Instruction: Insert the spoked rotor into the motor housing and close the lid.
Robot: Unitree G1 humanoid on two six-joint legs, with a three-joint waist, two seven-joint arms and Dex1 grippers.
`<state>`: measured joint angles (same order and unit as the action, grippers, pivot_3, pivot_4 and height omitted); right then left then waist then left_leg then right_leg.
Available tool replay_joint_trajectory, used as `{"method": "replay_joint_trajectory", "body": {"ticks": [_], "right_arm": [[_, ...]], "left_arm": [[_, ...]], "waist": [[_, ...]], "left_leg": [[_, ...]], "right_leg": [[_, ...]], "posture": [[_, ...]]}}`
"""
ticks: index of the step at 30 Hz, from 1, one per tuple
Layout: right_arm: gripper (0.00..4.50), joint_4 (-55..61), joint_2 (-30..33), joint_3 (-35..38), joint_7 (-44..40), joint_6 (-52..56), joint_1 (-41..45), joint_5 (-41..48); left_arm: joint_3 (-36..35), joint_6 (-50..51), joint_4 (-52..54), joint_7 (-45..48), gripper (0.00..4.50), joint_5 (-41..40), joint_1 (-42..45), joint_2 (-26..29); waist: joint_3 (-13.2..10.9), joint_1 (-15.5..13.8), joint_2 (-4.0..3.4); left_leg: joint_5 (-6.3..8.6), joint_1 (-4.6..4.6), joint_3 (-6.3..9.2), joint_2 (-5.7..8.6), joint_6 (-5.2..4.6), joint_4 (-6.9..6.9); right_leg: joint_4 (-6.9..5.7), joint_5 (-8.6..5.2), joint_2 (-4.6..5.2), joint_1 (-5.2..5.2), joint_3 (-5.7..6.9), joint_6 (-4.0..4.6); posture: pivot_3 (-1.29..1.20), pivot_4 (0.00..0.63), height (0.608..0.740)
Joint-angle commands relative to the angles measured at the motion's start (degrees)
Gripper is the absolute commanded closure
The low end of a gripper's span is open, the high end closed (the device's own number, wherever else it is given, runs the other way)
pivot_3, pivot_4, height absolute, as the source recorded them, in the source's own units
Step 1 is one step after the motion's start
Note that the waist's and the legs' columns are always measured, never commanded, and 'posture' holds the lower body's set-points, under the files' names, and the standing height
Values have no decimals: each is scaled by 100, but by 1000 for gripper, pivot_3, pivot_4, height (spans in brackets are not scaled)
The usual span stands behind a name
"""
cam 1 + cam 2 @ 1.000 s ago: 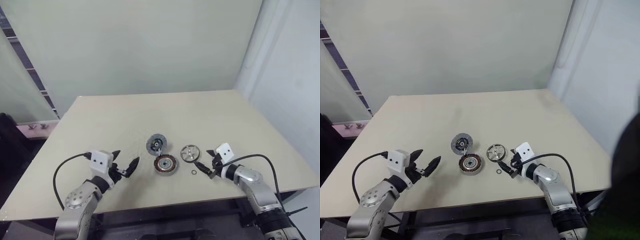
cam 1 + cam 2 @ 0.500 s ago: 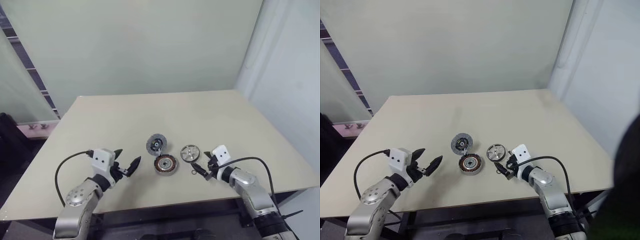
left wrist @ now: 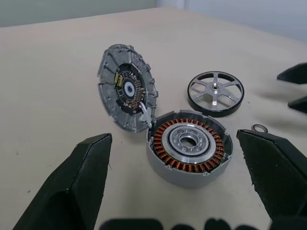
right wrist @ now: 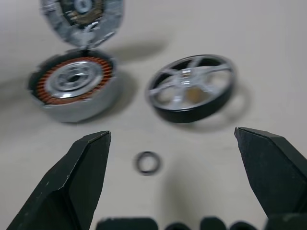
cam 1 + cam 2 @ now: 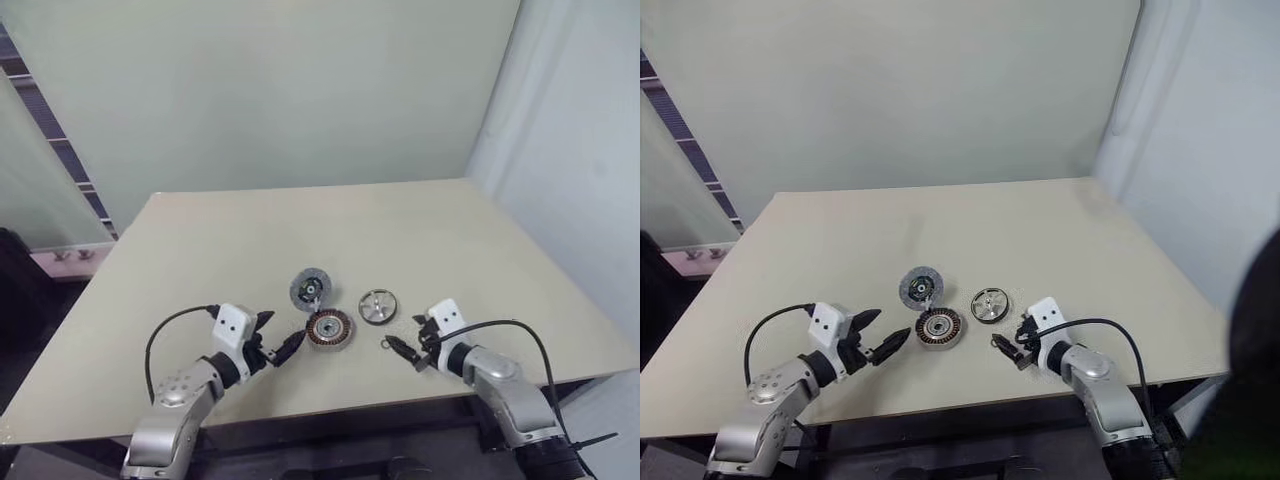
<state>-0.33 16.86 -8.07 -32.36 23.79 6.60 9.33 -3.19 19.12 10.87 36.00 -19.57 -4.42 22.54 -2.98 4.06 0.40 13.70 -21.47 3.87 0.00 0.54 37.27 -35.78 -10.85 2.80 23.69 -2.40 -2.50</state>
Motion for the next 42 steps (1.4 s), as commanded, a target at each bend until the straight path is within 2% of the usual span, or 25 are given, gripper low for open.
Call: {"method": "replay_joint_trajectory", "body": {"ticks": [1, 16, 30, 34, 42], "right_arm": [[0, 241, -14, 0, 58, 58, 104, 0], [0, -525, -256, -373, 262, 10, 407, -359], [0, -1360, -434, -438, 256, -159, 609, -557], [877, -1359, -454, -458, 237, -107, 590, -554], [3682, -1193, -385, -449, 213, 24, 548, -613]], "left_arm": [[-5, -17, 160, 199, 36, -68, -52, 168], [421, 76, 128, 437, 36, 20, -122, 267], [406, -25, 149, 389, 36, 38, -191, 228], [400, -38, 154, 377, 0, 41, -212, 229], [391, -45, 132, 375, 0, 49, -193, 245]], "waist": [[0, -2, 0], [-1, 0, -1], [0, 0, -1], [0, 1, -1], [0, 1, -1]], "left_leg": [[0, -2, -1, 1, 0, 1], [1, -4, -1, 0, 1, -2], [0, -2, 0, 1, 0, -3], [0, 0, 0, 0, 0, -2], [0, 0, 1, 1, 0, -11]], "right_leg": [[1, 0, 1, 1, -1, 0], [1, 0, 3, 7, 1, 0], [0, 0, 2, 4, 0, 0], [0, 0, 2, 2, 0, 0], [0, 0, 2, 6, 1, 0]], "posture": [[0, 0, 740], [0, 0, 740], [0, 0, 740], [0, 0, 740], [0, 0, 740]]}}
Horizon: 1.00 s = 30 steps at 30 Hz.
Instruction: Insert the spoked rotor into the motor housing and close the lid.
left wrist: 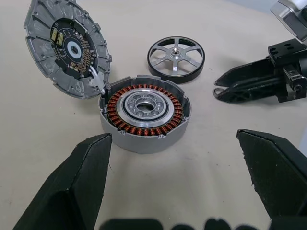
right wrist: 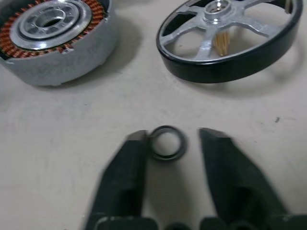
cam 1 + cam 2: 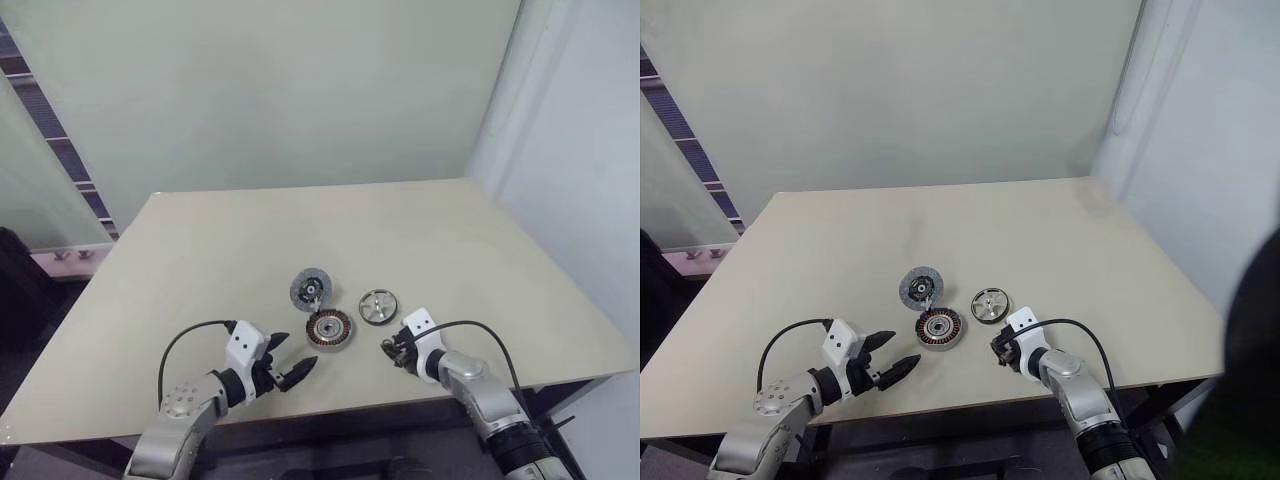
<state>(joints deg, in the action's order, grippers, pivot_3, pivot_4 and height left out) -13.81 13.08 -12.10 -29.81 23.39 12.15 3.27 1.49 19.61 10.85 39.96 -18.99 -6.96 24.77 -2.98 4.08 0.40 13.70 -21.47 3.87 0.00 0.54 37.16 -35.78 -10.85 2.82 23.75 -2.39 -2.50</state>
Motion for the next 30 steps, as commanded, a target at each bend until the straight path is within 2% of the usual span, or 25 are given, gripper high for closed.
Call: {"method": "replay_joint_trajectory", "body": {"ticks": [1, 10, 19, 30], "right_arm": [[3780, 177, -17, -22, -17, 52, -16, -4], [3780, 572, -62, 76, 9, 114, 83, 85], [3780, 1331, -164, -161, -249, 950, 530, 213], [3780, 521, -636, -677, -340, 976, 1512, 50]], "left_arm": [[-74, -95, 129, -21, 0, -8, 68, 20], [-134, -75, 40, -13, 0, -32, 206, 41], [-366, -88, -186, 17, 0, -51, 352, 199], [-481, -108, -254, 19, 0, -59, 333, 229]], "waist": [[0, 0, 0], [-1, -1, -1], [-1, -1, -2], [0, 0, -1]], "left_leg": [[0, 0, 0, 0, 0, 0], [0, -2, -1, 0, 0, 2], [-1, -4, -1, -1, -1, 0], [-1, -8, 0, 0, -1, -1]], "right_leg": [[0, 0, 0, 0, 0, 0], [0, 0, 0, 0, -1, 0], [-5, 0, -2, 9, 0, 0], [-5, 1, -1, 12, -1, 0]], "posture": [[0, 0, 740], [0, 0, 740], [0, 0, 740], [0, 0, 740]]}}
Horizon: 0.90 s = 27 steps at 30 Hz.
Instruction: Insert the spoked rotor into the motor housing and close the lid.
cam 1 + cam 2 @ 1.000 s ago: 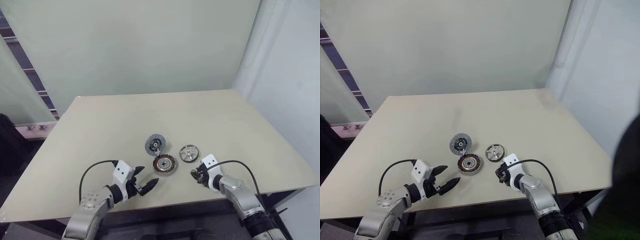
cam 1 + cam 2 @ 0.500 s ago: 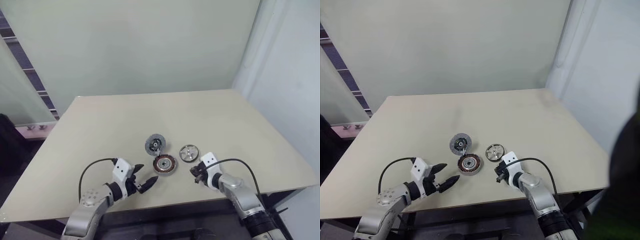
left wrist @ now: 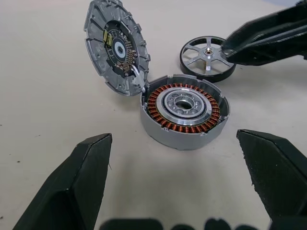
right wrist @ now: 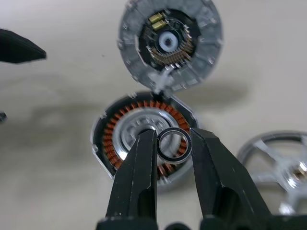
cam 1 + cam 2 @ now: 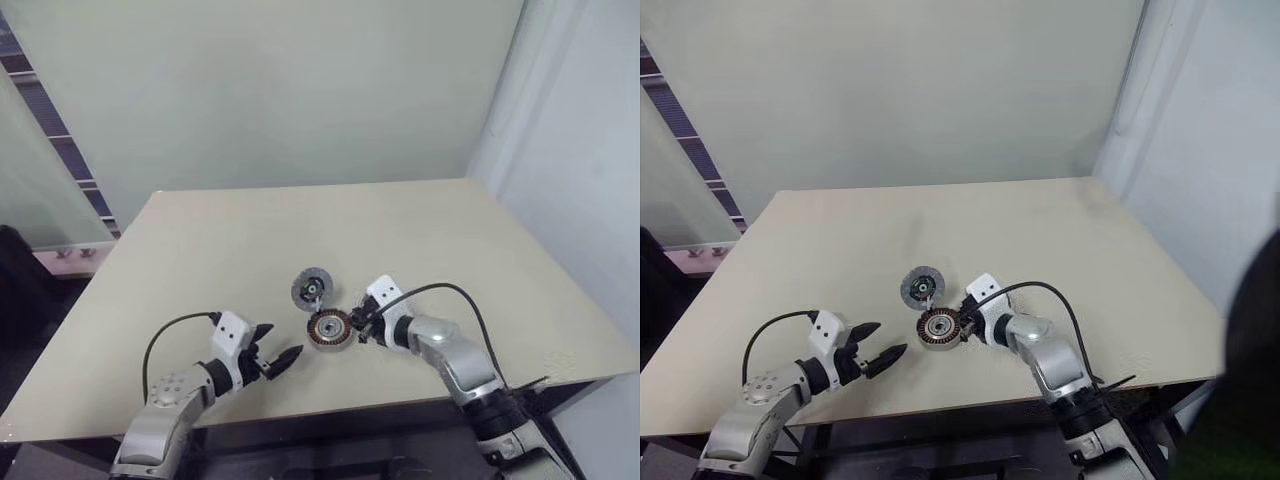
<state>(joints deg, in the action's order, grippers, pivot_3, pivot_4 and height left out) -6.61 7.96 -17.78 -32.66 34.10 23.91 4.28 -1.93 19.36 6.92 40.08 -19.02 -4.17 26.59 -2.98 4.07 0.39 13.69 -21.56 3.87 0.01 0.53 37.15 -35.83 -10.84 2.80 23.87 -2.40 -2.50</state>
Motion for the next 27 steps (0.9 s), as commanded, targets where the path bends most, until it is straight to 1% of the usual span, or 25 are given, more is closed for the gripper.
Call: {"method": "replay_joint_trajectory", "body": {"ticks": [1, 6, 12, 19, 27], "right_arm": [[3780, -344, -181, -136, -48, -133, 432, -65], [3780, -1173, -435, -199, 8, -501, 806, -172], [3780, -1956, -657, -126, 43, -967, 1031, -278], [3780, -2404, -808, -73, 48, -1228, 1130, -328], [3780, -2591, -921, -66, 3, -1319, 1156, -376]], "left_arm": [[-139, -77, 164, -3, 0, -55, 47, 44], [-139, -63, 306, -58, 0, -59, 15, 12], [-160, -54, 429, -102, 0, -63, -67, 16], [-180, -34, 565, -162, 0, -67, -172, 17], [-200, -10, 660, -197, 0, -62, -242, 30]], "waist": [[0, 1, 0], [0, 0, 0], [1, 5, 0], [1, 21, -1], [1, 22, -2]], "left_leg": [[0, 1, 0, 0, 0, 0], [0, 0, 2, 1, 0, -3], [0, 1, 2, 3, 0, -10], [0, 3, 2, 0, 0, -15], [0, 3, 3, 1, 0, -15]], "right_leg": [[-1, 0, 0, 0, 0, 0], [-2, 1, -1, 1, 0, 0], [-1, 1, -1, 1, -2, -1], [-7, 2, -2, 6, -1, 0], [-8, 2, -3, 5, -2, 0]], "posture": [[0, 0, 740], [0, 0, 740], [0, 0, 740], [0, 0, 740], [0, 0, 740]]}}
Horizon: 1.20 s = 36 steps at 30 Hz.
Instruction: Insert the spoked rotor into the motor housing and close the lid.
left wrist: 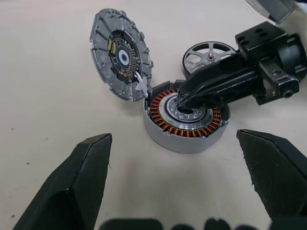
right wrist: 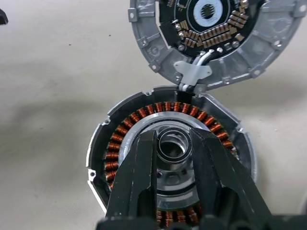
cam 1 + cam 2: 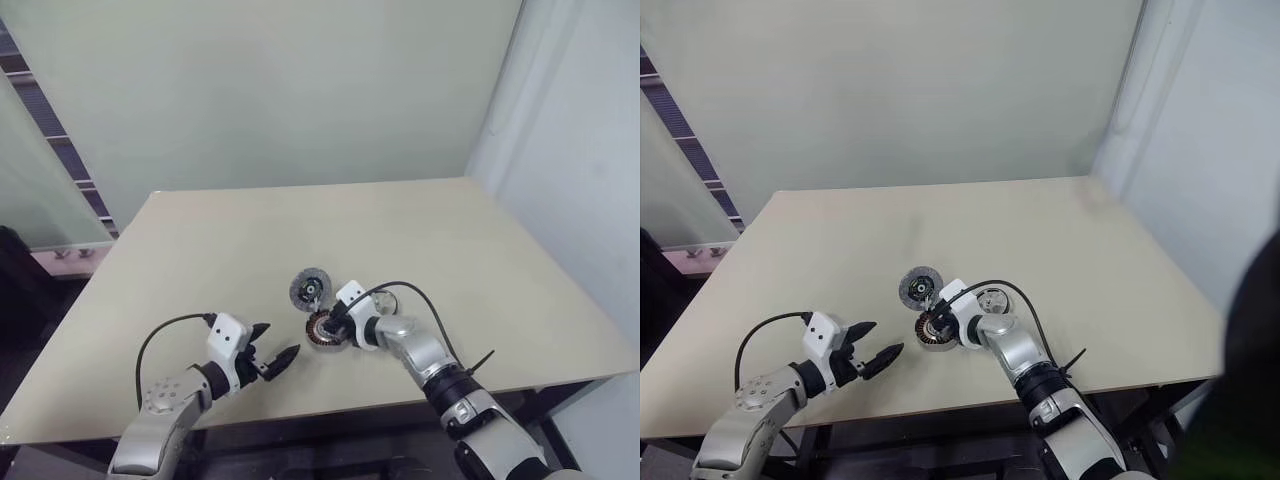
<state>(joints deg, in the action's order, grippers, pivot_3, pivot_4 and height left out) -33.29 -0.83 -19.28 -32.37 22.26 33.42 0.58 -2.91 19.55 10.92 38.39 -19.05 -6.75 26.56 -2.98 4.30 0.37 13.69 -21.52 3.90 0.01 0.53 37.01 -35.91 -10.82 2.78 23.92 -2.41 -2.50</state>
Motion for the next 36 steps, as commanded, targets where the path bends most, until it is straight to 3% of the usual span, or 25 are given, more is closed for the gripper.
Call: {"method": "replay_joint_trajectory", "body": {"ticks": [1, 36], "right_arm": [[3780, 66, -48, 83, -29, -142, 202, -16], [3780, -201, -85, 36, -99, -217, 159, -239]], "left_arm": [[-106, -26, 267, -32, 0, -59, 11, 36], [-81, -45, 232, -63, 0, -22, 72, 20]], "waist": [[0, 0, 0], [1, 1, -1]], "left_leg": [[0, 0, 0, 0, 0, 0], [0, 4, 0, 0, 0, 0]], "right_leg": [[0, 0, 0, 0, 0, 0], [-3, 0, 0, -3, 0, 0]], "posture": [[0, 0, 740], [0, 0, 740]]}}
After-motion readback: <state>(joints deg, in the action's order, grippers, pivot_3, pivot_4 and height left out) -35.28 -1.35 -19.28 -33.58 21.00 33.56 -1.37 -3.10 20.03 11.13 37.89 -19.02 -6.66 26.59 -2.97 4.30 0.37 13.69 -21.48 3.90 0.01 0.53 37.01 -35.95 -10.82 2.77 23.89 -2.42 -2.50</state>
